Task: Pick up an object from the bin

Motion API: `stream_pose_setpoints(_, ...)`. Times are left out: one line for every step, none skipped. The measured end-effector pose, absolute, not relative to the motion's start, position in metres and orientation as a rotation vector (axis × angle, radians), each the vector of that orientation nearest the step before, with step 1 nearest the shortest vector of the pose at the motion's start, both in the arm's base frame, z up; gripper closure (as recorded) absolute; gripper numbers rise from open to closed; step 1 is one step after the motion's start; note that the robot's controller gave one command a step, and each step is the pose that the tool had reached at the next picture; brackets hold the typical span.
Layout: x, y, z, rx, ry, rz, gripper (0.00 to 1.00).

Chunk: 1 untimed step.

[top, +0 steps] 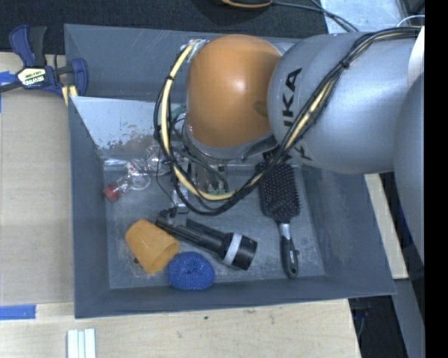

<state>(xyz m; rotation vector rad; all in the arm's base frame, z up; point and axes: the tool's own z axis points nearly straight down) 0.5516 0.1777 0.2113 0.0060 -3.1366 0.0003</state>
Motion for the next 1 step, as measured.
stream_pose_setpoints(0.5532,0.1763,0.2162,-0.001,-3.145,-0.002,0.00)
